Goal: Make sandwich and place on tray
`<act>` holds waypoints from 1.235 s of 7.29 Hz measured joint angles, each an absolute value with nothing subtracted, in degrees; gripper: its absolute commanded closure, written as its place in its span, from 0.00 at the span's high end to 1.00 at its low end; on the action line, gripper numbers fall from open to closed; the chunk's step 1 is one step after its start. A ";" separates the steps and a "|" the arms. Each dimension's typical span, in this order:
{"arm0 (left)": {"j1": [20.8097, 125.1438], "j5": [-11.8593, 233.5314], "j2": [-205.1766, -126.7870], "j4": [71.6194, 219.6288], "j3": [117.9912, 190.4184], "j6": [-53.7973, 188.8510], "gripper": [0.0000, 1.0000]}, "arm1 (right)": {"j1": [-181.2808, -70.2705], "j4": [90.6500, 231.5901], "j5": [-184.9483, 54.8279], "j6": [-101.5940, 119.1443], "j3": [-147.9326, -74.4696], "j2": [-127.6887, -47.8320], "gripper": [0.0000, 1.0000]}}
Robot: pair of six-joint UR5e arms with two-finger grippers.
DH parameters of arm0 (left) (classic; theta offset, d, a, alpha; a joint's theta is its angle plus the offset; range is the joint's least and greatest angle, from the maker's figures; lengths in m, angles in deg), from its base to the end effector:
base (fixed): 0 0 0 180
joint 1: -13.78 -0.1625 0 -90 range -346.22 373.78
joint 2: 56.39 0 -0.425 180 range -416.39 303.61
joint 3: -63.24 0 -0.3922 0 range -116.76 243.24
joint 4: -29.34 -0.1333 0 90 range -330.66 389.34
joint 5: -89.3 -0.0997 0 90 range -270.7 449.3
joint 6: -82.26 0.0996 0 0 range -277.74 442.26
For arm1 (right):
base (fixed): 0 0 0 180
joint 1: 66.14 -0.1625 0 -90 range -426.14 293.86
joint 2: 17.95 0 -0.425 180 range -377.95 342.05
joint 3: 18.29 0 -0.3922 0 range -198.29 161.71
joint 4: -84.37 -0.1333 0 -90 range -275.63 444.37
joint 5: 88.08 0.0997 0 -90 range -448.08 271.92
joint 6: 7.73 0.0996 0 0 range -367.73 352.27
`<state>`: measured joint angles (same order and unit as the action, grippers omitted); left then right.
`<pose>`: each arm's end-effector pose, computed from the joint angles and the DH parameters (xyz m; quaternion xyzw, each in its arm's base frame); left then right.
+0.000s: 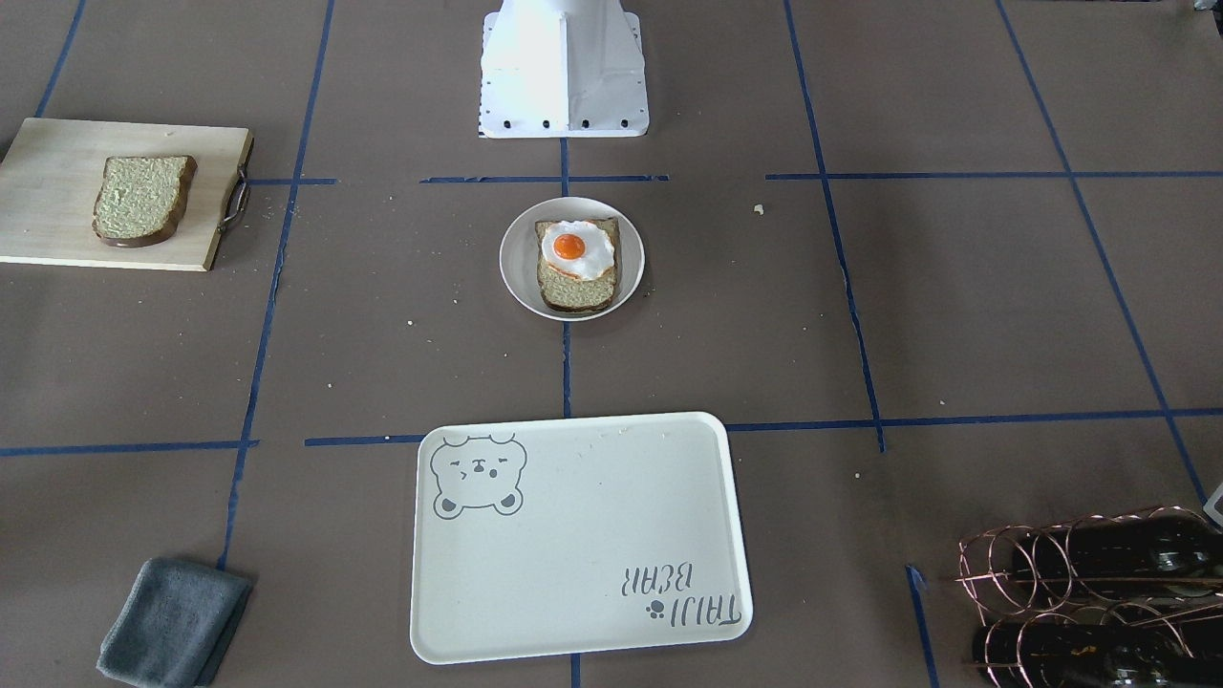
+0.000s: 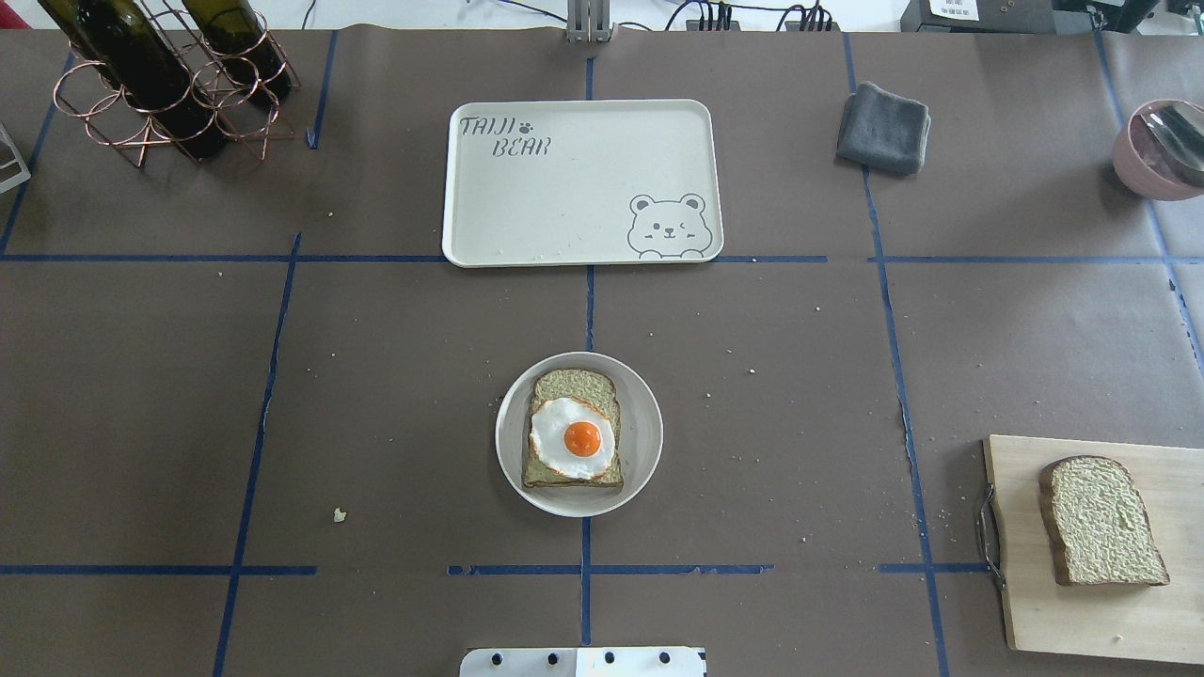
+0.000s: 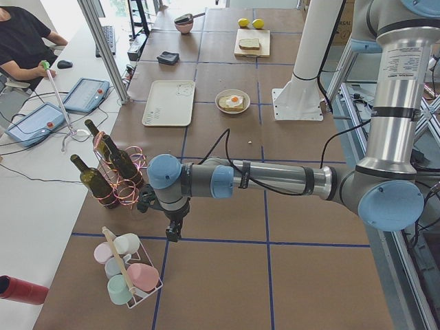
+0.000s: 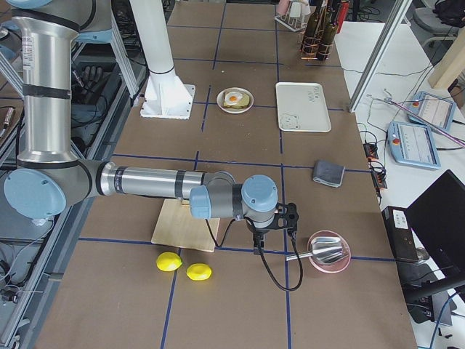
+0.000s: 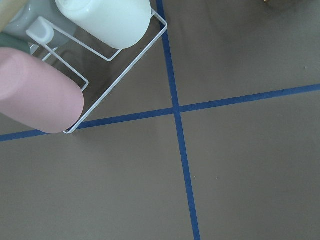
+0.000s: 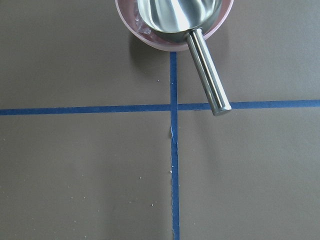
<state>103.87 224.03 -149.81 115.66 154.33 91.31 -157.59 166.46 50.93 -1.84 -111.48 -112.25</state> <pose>-0.0640 -0.5170 0.6252 0.0370 0.3788 0.0750 0.9217 0.0699 -0.4654 0.6470 0.0379 -0.4158 0.0336 0.9080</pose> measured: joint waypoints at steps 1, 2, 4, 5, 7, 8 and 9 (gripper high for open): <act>103.87 224.04 -149.81 115.65 154.31 91.31 1.00 | -157.61 166.46 50.91 -1.84 -111.51 -112.25 1.00; 103.87 224.09 -149.82 115.71 154.33 91.35 1.00 | -157.63 166.45 50.84 -1.84 -111.53 -112.26 1.00; 103.76 224.21 -150.73 116.21 155.00 91.39 1.00 | -157.64 166.28 50.86 -1.78 -111.77 -112.01 1.00; 103.66 224.28 -152.09 116.67 155.54 91.46 1.00 | -157.48 165.98 50.88 -1.74 -112.30 -111.70 1.00; 101.39 225.79 -155.03 121.93 156.21 91.50 1.00 | -156.73 165.86 51.29 -1.64 -114.04 -110.61 1.00; 98.82 227.02 -155.58 126.45 156.30 91.21 1.00 | -156.00 166.13 51.66 -1.57 -114.73 -109.21 1.00; 96.47 227.83 -156.42 129.42 156.59 90.80 1.00 | -154.90 166.23 52.41 -1.25 -114.86 -108.31 1.00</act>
<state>96.47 227.83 -156.42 129.42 156.59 90.80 -154.90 166.23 52.41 -1.25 -114.86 -108.31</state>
